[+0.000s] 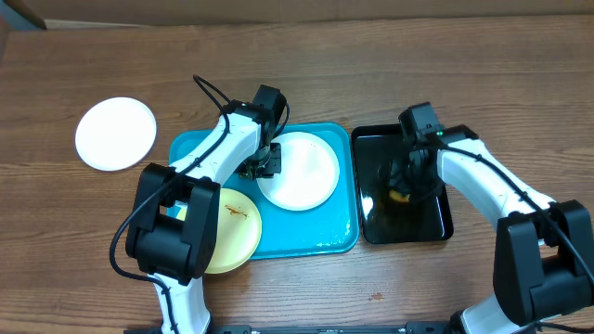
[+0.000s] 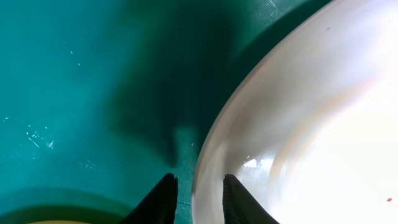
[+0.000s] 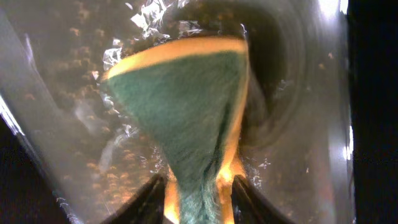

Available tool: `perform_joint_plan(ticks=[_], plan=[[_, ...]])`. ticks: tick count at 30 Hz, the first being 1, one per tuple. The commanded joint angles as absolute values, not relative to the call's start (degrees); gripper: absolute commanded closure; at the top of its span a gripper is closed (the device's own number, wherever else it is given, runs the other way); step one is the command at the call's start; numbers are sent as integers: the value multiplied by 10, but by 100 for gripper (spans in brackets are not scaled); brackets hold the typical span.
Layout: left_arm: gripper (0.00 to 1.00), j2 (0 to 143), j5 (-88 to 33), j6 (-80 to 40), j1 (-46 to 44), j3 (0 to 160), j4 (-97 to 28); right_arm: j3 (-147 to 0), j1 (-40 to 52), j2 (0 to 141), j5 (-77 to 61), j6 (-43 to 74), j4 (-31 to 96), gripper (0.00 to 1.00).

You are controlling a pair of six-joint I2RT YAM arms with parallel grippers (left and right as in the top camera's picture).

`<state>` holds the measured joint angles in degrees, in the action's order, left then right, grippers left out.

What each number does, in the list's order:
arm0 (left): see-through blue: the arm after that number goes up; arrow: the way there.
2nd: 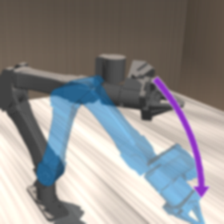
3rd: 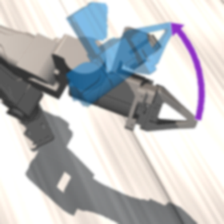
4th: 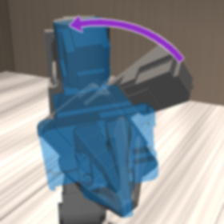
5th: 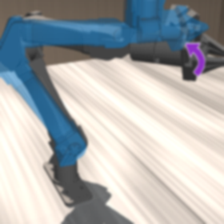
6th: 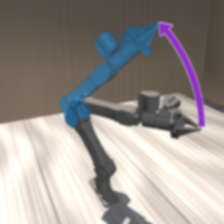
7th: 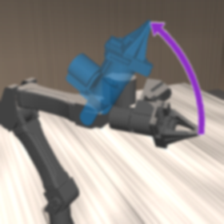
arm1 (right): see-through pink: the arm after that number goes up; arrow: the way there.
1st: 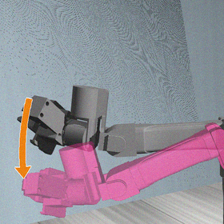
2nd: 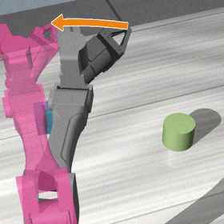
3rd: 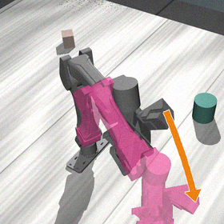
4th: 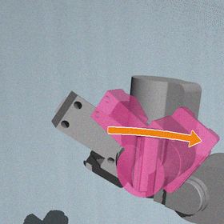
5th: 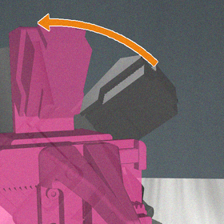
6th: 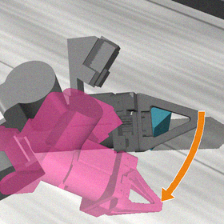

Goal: Clean dirty plates on tray and stack at the side

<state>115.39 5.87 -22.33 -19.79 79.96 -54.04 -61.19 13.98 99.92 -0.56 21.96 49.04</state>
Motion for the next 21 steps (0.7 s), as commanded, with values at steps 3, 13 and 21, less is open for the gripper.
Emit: perform_joint_plan(ticks=[3, 13, 21], plan=[[73, 1151, 63, -219, -199, 795, -539, -602, 141, 997, 15, 220, 470, 30], [74, 1151, 57, -219, -199, 795, -536, -598, 141, 1013, 44, 205, 387, 16], [76, 1151, 57, -219, -199, 795, -535, -596, 141, 1051, 44, 206, 351, 96]])
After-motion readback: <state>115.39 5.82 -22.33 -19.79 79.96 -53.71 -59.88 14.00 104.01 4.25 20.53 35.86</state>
